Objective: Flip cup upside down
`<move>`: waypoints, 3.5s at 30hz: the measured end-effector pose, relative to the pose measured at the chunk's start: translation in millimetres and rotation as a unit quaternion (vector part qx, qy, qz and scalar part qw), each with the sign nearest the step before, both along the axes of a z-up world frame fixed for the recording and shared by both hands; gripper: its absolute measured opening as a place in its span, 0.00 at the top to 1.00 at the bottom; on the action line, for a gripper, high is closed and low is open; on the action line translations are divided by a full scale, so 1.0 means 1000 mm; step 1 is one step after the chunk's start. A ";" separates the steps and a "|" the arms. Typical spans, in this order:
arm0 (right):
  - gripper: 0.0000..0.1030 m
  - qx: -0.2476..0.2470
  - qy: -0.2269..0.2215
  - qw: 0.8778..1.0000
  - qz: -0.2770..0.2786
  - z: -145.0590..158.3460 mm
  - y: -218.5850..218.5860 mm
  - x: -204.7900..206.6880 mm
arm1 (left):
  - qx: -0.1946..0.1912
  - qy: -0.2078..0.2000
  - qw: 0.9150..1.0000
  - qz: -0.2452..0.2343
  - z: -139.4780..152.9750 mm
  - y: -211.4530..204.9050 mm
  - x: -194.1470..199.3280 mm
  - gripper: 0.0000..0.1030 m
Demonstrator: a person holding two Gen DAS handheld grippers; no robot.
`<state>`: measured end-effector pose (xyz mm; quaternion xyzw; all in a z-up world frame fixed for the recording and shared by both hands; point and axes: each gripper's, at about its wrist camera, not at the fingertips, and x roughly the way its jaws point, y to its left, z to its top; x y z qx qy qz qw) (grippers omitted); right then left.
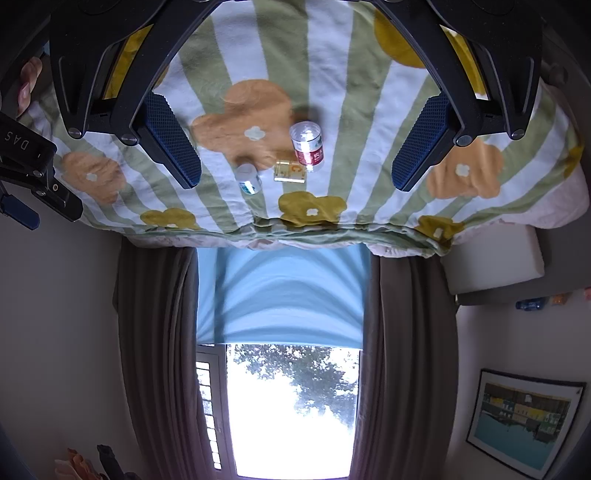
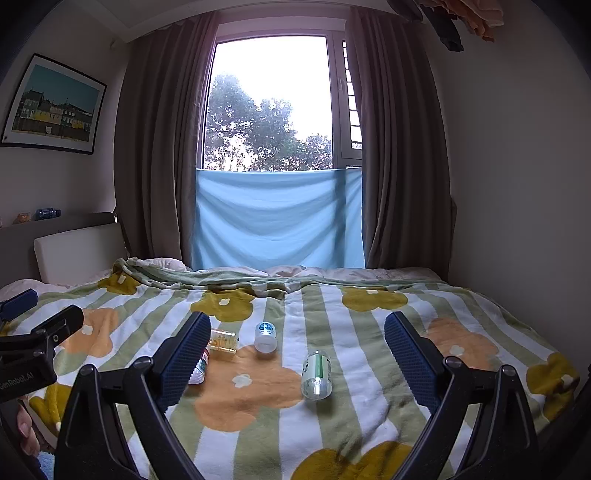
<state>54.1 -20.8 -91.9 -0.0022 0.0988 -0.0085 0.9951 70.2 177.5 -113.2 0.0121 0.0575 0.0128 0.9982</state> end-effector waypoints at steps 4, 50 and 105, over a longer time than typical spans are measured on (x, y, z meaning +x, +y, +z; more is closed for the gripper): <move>0.09 0.000 0.000 1.000 0.000 0.000 0.000 0.000 | -0.004 0.001 1.000 -0.003 0.001 0.000 0.001 0.00; 0.09 0.002 0.005 1.000 0.002 -0.010 0.002 0.004 | -0.018 0.036 0.999 -0.020 -0.008 0.000 0.025 0.00; 0.08 0.006 0.197 0.977 0.076 -0.133 0.027 0.142 | -0.057 0.482 0.870 -0.081 -0.154 0.021 0.386 0.38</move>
